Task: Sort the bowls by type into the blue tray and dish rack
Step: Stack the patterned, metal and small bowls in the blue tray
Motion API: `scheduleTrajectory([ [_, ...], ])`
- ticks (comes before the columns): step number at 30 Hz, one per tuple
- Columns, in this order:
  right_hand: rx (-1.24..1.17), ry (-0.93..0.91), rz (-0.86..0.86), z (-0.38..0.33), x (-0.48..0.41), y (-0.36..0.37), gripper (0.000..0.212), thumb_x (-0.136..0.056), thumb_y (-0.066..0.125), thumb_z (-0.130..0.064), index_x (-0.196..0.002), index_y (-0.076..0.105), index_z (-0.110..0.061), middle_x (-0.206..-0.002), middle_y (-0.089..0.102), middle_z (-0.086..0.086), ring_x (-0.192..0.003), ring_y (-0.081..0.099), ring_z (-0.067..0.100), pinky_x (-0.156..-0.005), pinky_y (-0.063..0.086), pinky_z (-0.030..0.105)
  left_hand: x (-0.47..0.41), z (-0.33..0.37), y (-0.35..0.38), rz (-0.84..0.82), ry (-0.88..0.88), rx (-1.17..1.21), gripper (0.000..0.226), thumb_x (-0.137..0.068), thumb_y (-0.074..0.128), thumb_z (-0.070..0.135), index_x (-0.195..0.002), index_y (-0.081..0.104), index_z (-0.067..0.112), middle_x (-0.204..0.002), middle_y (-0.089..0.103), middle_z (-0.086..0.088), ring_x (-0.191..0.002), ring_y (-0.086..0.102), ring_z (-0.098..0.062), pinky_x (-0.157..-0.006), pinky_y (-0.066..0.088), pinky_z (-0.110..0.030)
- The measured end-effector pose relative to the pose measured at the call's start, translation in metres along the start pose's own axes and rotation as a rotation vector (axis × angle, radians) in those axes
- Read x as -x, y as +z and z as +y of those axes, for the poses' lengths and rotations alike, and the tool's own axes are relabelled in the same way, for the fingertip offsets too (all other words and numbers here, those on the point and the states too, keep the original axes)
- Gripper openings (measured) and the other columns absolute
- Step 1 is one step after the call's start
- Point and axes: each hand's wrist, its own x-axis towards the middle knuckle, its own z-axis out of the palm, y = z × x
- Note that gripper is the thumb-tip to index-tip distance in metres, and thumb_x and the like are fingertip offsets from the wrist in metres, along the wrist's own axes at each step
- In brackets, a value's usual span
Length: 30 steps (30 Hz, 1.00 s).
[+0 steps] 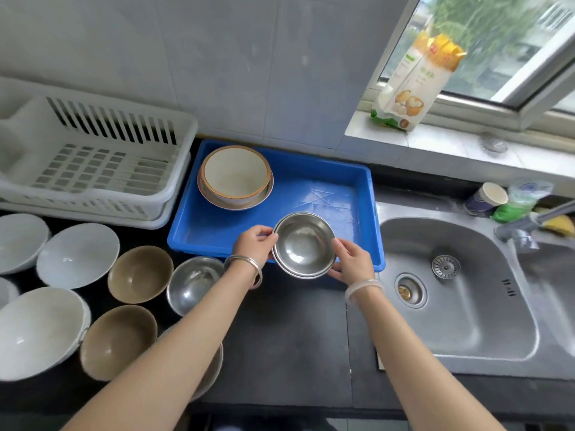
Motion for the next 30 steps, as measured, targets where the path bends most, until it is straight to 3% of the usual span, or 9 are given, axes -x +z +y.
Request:
scheduleTrajectory([
  [4,0.046,0.035,-0.015,-0.019,-0.028,0.001,0.019,-0.094,0.051,-0.025,-0.107,0.061,-0.015,-0.099,0.061,0.006,-0.069,0.064,0.023,-0.056,0.054,0.023,-0.029,0.012,0.017,0.006,-0.046,0.043,0.014,-0.088,0.055,0.010,-0.100,0.062,0.011,-0.099,0.062,-0.009,-0.084,0.058,-0.024,-0.073,0.053,-0.036],
  [9,0.076,0.076,-0.041,-0.030,-0.069,0.009,0.020,-0.095,0.047,-0.020,-0.089,0.065,-0.017,-0.095,0.061,0.009,-0.064,0.062,0.020,-0.049,0.052,0.019,-0.061,0.016,0.034,0.080,-0.117,0.099,0.014,-0.089,0.050,0.009,-0.093,0.058,0.019,-0.081,0.056,0.000,-0.082,0.054,-0.022,-0.082,0.055,-0.047],
  [14,0.125,0.122,-0.041,-0.030,-0.102,0.016,0.019,-0.094,0.047,-0.018,-0.093,0.066,-0.015,-0.095,0.060,0.011,-0.072,0.061,0.023,-0.056,0.053,0.024,-0.089,0.012,0.047,0.071,-0.171,0.120,0.019,-0.090,0.047,0.006,-0.095,0.059,0.020,-0.074,0.055,0.005,-0.067,0.052,-0.012,-0.076,0.054,-0.040],
  [17,0.130,0.135,-0.037,-0.029,-0.116,0.016,0.020,-0.094,0.047,-0.018,-0.096,0.066,-0.013,-0.096,0.062,0.011,-0.072,0.062,0.023,-0.051,0.052,0.022,-0.102,0.007,0.052,0.077,-0.176,0.139,0.021,-0.090,0.046,0.006,-0.097,0.060,0.020,-0.078,0.058,0.004,-0.073,0.056,-0.016,-0.067,0.053,-0.031],
  [19,0.111,0.148,-0.035,-0.027,-0.123,0.017,0.022,-0.094,0.048,-0.018,-0.106,0.065,-0.011,-0.099,0.062,0.011,-0.069,0.061,0.021,-0.050,0.052,0.023,-0.109,0.003,0.055,0.085,-0.178,0.149,0.024,-0.090,0.046,0.006,-0.105,0.062,0.016,-0.082,0.060,0.002,-0.080,0.057,-0.020,-0.071,0.054,-0.033],
  [22,0.053,0.179,-0.036,-0.023,-0.129,0.015,0.027,-0.095,0.048,-0.018,-0.117,0.060,-0.008,-0.106,0.062,0.013,-0.077,0.062,0.026,-0.066,0.057,0.033,-0.115,-0.005,0.059,0.108,-0.178,0.198,0.026,-0.092,0.049,0.011,-0.115,0.061,0.009,-0.095,0.061,-0.004,-0.086,0.058,-0.019,-0.082,0.051,-0.033],
  [27,-0.080,0.212,-0.031,-0.016,-0.131,0.014,0.028,-0.094,0.051,-0.019,-0.119,0.056,-0.008,-0.111,0.061,0.015,-0.085,0.063,0.030,-0.065,0.057,0.032,-0.113,-0.013,0.065,0.171,-0.290,0.439,0.016,-0.091,0.053,0.015,-0.106,0.057,0.008,-0.087,0.061,-0.008,-0.081,0.059,-0.021,-0.070,0.053,-0.033],
  [30,-0.106,0.201,-0.026,-0.019,-0.138,0.019,0.028,-0.094,0.051,-0.020,-0.119,0.057,-0.007,-0.106,0.060,0.014,-0.081,0.063,0.028,-0.066,0.057,0.031,-0.117,-0.009,0.068,0.201,-0.291,0.540,0.016,-0.092,0.053,0.013,-0.106,0.057,0.007,-0.087,0.061,-0.009,-0.092,0.059,-0.025,-0.080,0.050,-0.037],
])
